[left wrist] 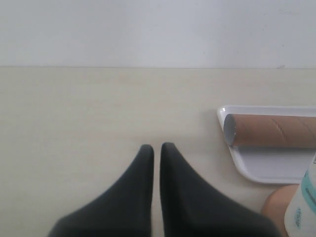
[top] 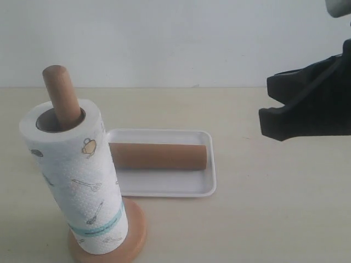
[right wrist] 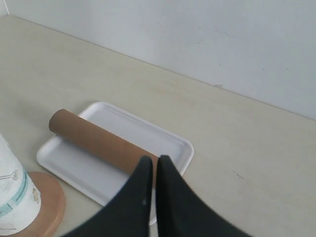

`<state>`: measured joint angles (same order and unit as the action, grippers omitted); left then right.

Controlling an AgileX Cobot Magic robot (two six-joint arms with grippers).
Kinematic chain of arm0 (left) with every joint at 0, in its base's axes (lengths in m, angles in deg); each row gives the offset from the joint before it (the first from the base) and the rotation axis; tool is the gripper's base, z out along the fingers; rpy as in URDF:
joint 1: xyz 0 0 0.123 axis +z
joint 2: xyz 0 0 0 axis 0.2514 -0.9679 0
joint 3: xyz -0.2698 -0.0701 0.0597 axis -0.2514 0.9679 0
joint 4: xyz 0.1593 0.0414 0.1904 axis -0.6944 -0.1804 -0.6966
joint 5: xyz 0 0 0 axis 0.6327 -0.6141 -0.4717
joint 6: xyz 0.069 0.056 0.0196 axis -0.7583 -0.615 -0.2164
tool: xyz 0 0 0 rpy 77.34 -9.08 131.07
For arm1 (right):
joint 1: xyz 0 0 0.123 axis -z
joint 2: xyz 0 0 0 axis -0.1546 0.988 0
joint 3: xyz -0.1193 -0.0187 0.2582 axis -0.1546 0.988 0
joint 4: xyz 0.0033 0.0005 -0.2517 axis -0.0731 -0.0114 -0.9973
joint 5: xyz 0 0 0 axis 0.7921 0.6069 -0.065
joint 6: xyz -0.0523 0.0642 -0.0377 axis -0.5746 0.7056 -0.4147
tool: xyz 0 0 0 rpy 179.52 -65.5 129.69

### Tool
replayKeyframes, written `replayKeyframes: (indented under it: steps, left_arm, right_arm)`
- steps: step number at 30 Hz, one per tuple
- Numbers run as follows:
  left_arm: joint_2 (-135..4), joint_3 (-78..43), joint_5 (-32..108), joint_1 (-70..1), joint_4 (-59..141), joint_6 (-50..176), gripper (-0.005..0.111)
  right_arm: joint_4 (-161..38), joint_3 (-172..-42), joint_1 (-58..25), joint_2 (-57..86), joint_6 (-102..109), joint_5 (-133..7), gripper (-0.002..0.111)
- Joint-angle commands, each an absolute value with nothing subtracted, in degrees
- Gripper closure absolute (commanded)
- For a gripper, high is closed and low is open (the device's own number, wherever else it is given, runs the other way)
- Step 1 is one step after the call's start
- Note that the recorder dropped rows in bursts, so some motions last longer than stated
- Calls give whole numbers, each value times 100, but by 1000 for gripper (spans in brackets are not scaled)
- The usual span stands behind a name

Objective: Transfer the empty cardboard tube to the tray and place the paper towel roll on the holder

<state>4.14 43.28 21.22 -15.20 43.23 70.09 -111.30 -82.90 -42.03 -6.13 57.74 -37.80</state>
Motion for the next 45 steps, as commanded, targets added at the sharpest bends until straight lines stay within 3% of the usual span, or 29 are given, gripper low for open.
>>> replayKeyframes:
  steps: [1,11,14,20,24,35,45]
  left_arm:
    - [430,4346,2131,-1494,4349,6992,103]
    - [430,4346,2131,-1494,4349,6992,103]
    - [430,4346,2131,-1494,4349,6992,103]
    - [430,4346,2131,-1494,4349,6992,103]
    - [430,4346,2131,-1494,4349,6992,103]
    - [430,4346,2131,-1494,4349,6992,103]
    - [430,4346,2131,-1494,4349,6992,103]
  right_arm:
    - [-11126,-8274,-4218,-656,5796,-3750,106]
    - [-11216,-8210,-3940,-1148,5686,-3772,106]
    - [-11237,-7752,-3347,-1651,5686,-4548,106]
    - [-11387,-5979,-1436,-2842,5765,-7386,106]
    - [-11321,-5377,-730,-3325,5940,-7841,106]
    - [-11093,-5197,-598,-3470,5710,-8452,106]
    - [-7058,-4716,-612,-3470,2971,-8764,106]
